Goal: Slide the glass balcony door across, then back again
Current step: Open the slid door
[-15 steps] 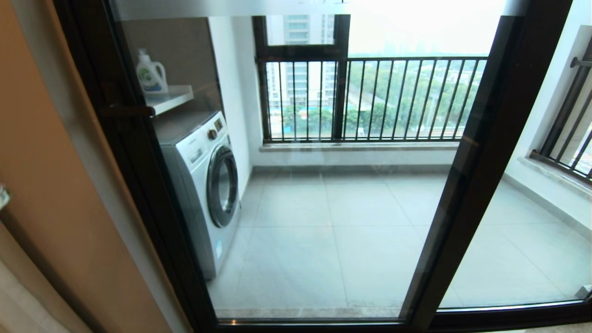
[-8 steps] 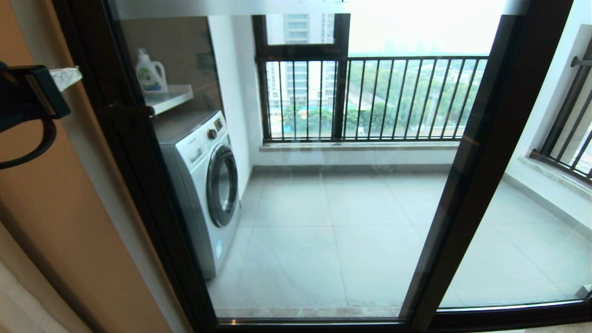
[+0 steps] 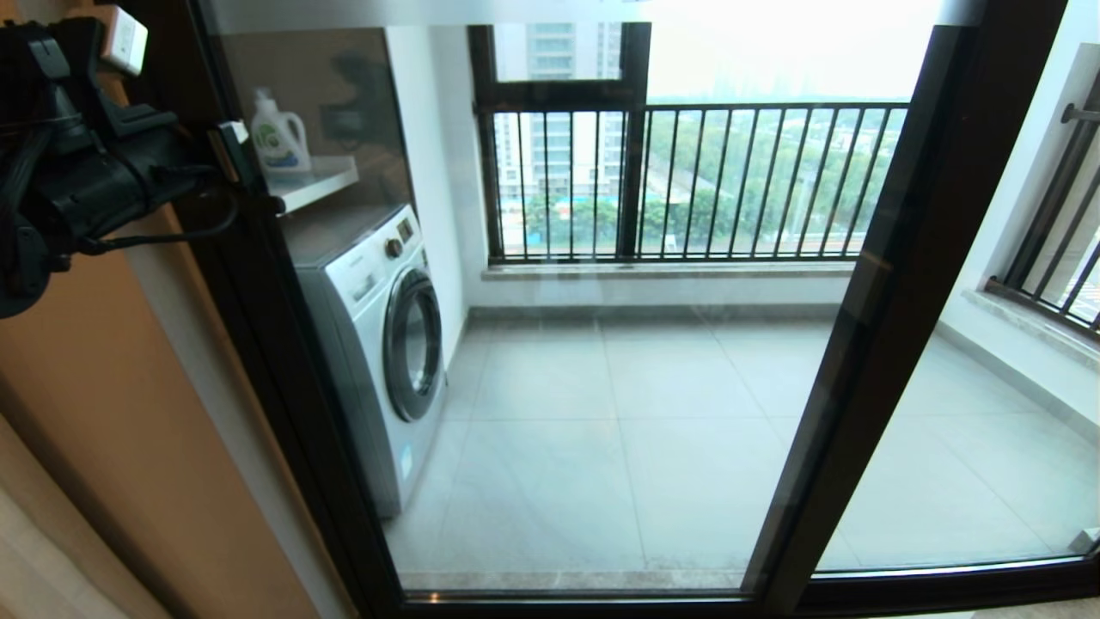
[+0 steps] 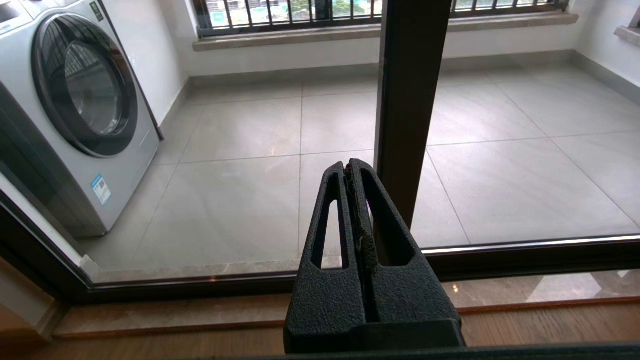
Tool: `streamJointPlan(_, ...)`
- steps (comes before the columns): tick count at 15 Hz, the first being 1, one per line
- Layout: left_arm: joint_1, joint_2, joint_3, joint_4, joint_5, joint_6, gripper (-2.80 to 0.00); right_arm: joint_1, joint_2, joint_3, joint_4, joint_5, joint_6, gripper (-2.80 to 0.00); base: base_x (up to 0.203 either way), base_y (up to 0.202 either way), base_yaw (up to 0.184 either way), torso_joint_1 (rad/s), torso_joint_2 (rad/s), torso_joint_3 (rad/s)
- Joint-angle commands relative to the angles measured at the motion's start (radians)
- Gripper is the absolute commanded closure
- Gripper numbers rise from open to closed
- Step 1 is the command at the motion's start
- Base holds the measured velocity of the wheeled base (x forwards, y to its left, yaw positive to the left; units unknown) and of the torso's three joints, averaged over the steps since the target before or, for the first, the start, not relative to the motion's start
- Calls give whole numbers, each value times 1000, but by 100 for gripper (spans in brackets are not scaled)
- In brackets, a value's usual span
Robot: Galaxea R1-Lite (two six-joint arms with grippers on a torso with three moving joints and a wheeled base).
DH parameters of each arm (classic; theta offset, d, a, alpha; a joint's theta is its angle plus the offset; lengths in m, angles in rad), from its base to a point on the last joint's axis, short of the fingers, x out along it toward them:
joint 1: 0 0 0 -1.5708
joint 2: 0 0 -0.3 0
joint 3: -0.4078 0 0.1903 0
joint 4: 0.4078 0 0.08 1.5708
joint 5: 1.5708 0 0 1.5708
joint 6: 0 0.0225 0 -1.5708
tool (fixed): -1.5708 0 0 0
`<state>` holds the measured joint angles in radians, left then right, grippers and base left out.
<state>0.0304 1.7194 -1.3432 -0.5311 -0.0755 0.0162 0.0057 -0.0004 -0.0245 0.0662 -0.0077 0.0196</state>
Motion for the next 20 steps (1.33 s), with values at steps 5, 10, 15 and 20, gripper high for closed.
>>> streamJointPlan(5,23,121,-28,-6,0,14,0,0,0,0,0,0,0,0,0,0,0,0,0,0)
streamJointPlan(10,28,141,32,-7,3,14,0,0,0,0,0,0,0,0,0,0,0,0,0,0)
streamJointPlan(15,51,161,88,-89,6,19,0,0,0,0,1,0,0,0,0,0,0,0,0,0)
streamJointPlan(20,76,163,163,-145,3,18,0,0,0,0,1,0,0,0,0,0,0,0,0,0)
